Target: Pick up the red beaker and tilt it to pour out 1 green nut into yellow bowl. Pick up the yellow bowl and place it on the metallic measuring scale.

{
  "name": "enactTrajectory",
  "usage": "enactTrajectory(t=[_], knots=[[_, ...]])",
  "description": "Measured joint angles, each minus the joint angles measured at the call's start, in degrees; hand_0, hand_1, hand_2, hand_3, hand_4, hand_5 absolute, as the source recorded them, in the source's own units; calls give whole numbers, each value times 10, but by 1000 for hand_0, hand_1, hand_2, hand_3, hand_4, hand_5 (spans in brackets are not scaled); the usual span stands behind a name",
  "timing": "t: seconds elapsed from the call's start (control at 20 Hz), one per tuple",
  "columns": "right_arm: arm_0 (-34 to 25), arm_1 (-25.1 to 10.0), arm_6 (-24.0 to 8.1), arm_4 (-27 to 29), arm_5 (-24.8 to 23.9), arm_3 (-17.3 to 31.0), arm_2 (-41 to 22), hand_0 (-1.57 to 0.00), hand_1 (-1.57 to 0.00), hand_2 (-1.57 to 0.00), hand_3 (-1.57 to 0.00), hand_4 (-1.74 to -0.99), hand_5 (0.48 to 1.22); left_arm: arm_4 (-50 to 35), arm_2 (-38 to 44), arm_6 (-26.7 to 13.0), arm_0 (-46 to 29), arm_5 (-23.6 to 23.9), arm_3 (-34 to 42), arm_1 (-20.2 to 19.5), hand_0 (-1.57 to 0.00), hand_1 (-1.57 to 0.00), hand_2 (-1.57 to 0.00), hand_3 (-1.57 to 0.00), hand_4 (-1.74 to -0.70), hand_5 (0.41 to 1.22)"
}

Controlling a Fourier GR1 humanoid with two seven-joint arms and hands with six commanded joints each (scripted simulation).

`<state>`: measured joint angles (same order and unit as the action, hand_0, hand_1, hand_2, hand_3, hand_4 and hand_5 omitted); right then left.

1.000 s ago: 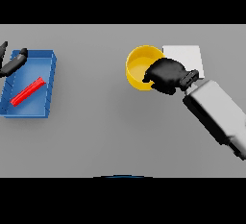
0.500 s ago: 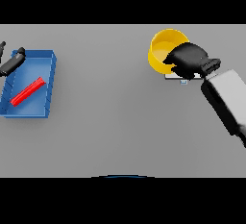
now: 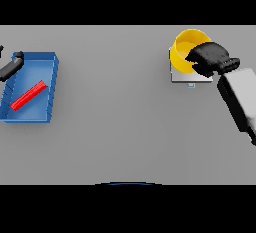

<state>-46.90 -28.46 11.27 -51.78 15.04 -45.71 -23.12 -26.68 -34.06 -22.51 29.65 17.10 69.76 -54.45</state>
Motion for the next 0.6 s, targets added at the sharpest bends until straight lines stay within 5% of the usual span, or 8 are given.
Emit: enactTrajectory(t=[0.4,0.55,0.6], knots=[[-21,23,14,9,-1,81,26,-1417,-1571,-1363,-1487,-1741,1221,5,-7,-15,10,2,4,5,1,1,1,1,-727,712],[-24,24,24,11,0,92,32,-1332,-1459,-1423,-1198,-1741,1221,9,-9,-16,11,3,-8,9,1,1,1,1,-729,717],[-27,28,12,11,4,95,34,-1128,-1322,-1330,-1057,-1701,1221,6,-7,-12,12,1,-3,6,1,1,1,1,-730,720]])
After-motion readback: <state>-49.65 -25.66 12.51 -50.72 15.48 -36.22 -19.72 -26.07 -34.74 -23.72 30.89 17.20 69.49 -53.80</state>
